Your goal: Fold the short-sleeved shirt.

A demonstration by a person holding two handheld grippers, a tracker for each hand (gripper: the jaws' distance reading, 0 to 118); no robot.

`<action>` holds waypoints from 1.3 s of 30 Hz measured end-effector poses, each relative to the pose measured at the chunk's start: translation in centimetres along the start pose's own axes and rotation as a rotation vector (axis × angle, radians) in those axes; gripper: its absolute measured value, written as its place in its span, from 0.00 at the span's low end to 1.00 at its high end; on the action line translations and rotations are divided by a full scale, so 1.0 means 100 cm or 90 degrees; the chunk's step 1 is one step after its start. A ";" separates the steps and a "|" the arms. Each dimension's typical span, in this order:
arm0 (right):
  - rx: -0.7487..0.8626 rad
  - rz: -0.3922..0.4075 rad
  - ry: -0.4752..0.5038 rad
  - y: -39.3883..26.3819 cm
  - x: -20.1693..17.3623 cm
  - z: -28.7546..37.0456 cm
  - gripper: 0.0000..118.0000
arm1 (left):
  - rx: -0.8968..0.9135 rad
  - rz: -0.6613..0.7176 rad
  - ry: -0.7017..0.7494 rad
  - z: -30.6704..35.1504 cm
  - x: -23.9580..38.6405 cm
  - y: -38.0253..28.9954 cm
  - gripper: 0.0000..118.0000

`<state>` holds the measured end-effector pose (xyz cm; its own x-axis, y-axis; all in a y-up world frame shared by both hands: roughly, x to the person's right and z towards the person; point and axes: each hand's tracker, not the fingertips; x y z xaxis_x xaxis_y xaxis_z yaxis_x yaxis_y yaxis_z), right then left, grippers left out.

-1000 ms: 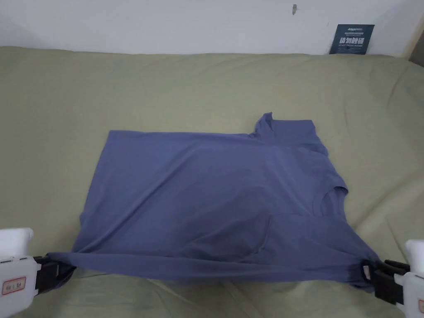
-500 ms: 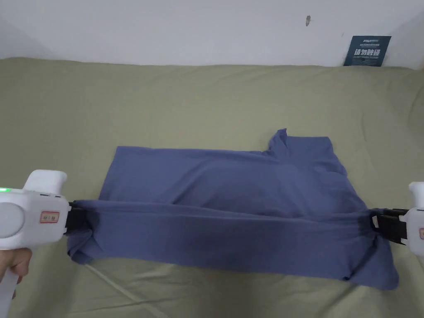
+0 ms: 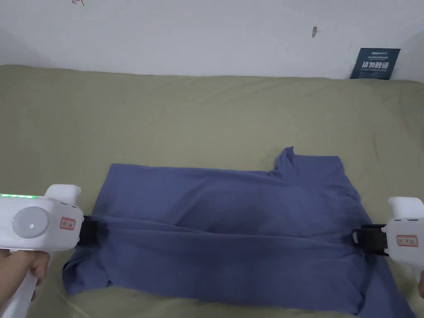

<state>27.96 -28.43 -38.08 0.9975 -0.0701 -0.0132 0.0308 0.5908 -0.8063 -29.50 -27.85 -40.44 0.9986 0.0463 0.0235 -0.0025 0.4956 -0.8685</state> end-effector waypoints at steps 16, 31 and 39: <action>0.062 -0.067 -0.001 -0.113 -0.007 0.075 0.04 | 0.040 0.083 -0.004 0.041 -0.010 -0.096 0.00; 0.024 -0.058 0.008 -0.119 0.002 0.069 0.04 | -0.003 0.067 0.038 -0.005 -0.006 -0.076 0.52; 0.007 -0.094 0.024 -0.110 0.014 0.060 1.00 | -0.005 0.068 0.006 0.005 0.003 -0.078 0.09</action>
<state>29.42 -30.18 -25.67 0.9789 -0.1867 0.0829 0.1781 0.5808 -0.7943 -29.19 -31.30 -33.38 0.9931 0.0907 -0.0748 -0.1094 0.4819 -0.8694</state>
